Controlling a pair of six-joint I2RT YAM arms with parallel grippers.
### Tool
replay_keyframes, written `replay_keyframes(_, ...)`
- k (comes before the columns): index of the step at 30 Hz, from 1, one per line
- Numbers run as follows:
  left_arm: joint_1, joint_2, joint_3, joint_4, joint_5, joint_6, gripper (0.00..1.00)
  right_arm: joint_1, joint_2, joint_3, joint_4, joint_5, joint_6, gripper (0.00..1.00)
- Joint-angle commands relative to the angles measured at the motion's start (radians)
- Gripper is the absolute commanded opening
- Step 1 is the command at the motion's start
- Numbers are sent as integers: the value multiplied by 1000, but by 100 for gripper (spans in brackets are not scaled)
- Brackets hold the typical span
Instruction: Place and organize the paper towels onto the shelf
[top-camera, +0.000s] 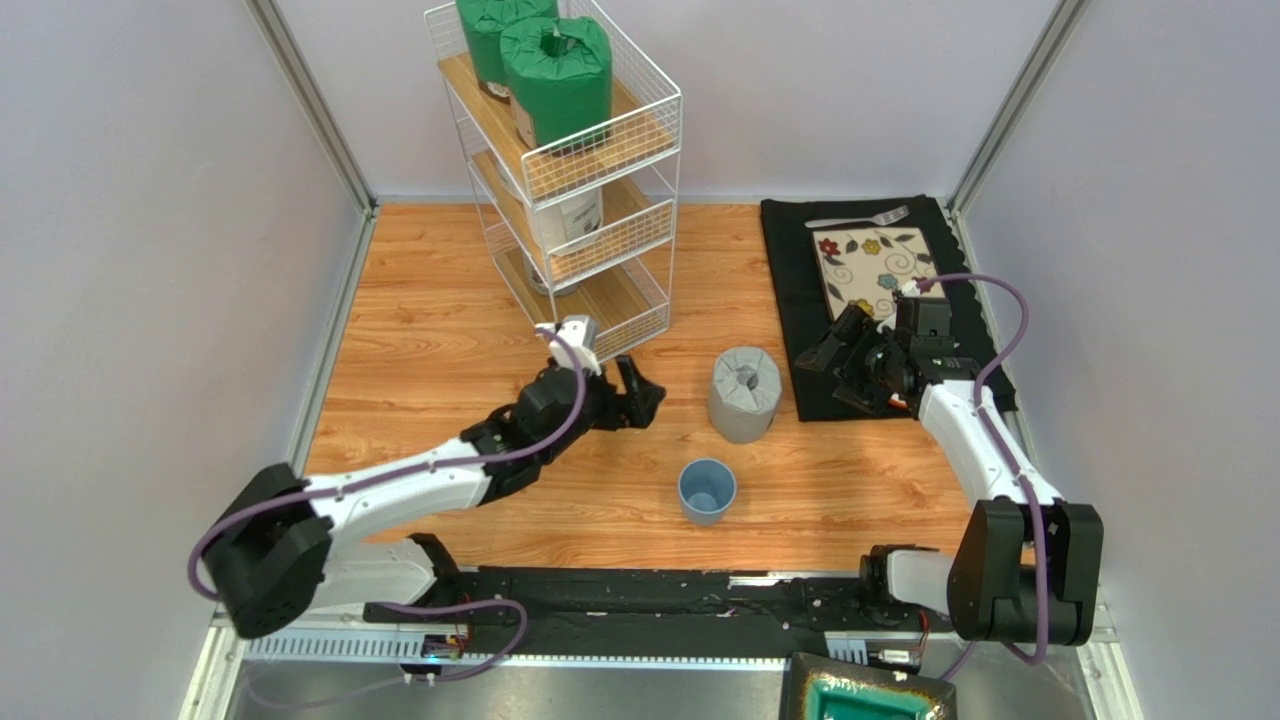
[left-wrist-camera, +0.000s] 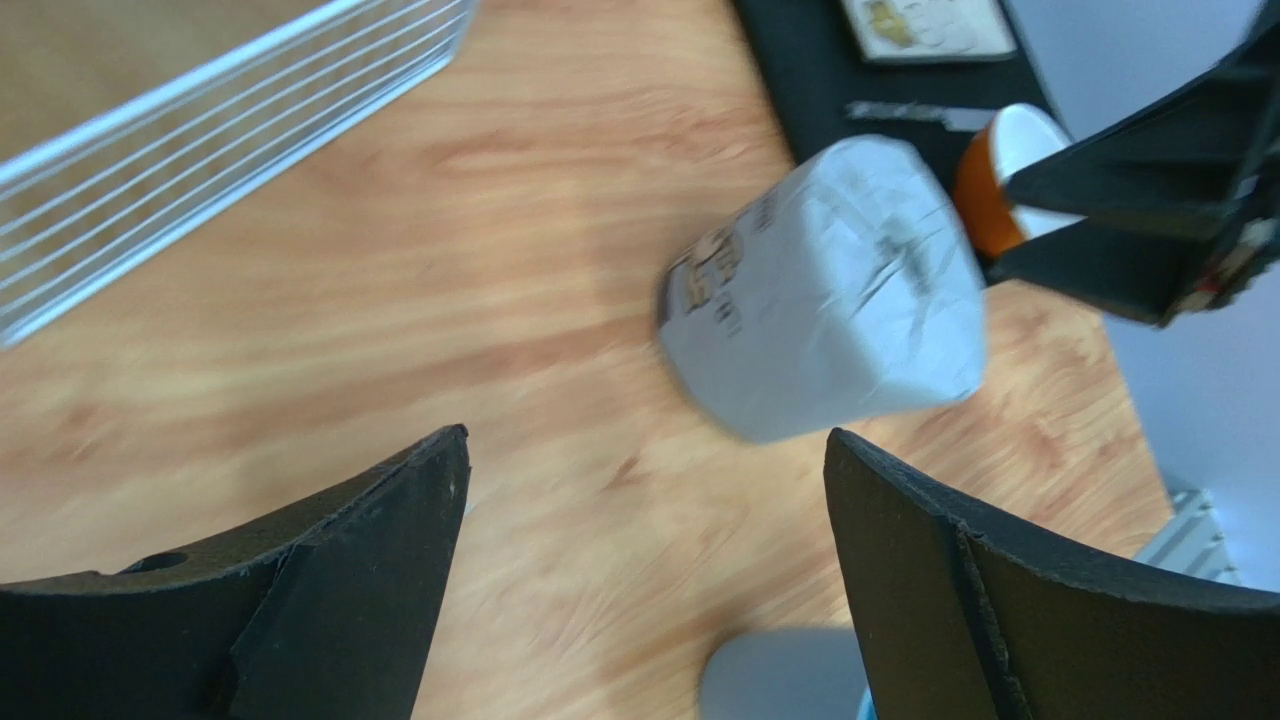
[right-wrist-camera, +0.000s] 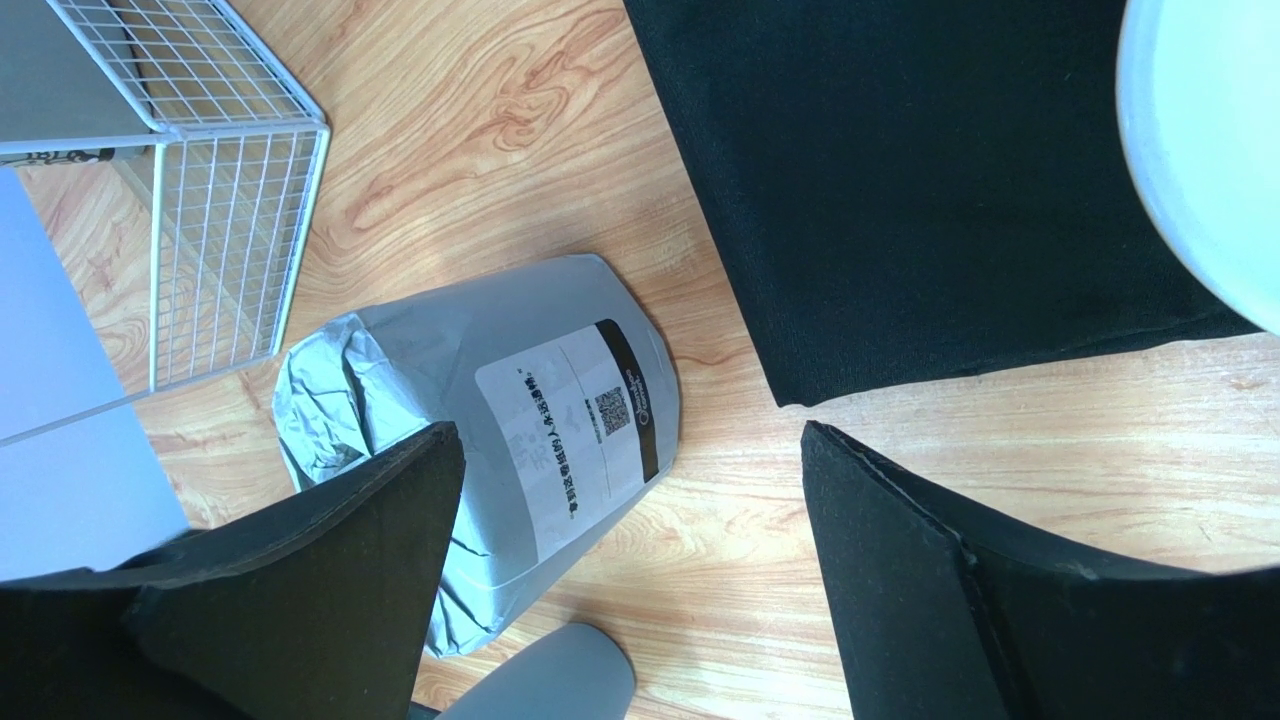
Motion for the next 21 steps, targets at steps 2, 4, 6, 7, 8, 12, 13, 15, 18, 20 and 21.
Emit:
replay_keyframes(2, -4, 175, 186, 184, 160, 44, 96, -2, -13, -3, 18, -17, 12, 86)
replay_keyframes(4, -4, 232, 232, 206, 193, 44, 96, -3, -10, -2, 15, -12, 9, 86)
replay_keyframes(6, -4, 284, 264, 204, 212, 47, 96, -3, -10, -3, 17, -7, 9, 86)
replay_keyframes(7, -4, 301, 293, 206, 232, 47, 96, -3, -10, -3, 20, -6, 9, 86)
replay_keyframes(8, -6, 316, 304, 204, 241, 47, 96, -3, -6, -3, 20, -9, 9, 86)
replay_keyframes(12, -6, 414, 361, 192, 291, 60, 96, -3, 7, -2, 21, -6, 7, 86)
replay_keyframes(13, -4, 428, 387, 171, 301, 64, 96, -3, 8, -2, 21, -6, 9, 86)
replay_keyframes(15, -6, 462, 401, 160, 318, 73, 96, -3, 11, -3, 25, -4, 7, 86)
replay_keyframes(18, -7, 489, 402, 163, 318, 83, 96, -3, 14, 0, 26, -4, 7, 86)
replay_keyframes(20, -7, 499, 408, 157, 315, 92, 96, -3, 17, 3, 25, -6, 6, 86)
replay_keyframes(21, -7, 509, 413, 155, 315, 99, 96, -3, 19, 4, 26, -7, 6, 86)
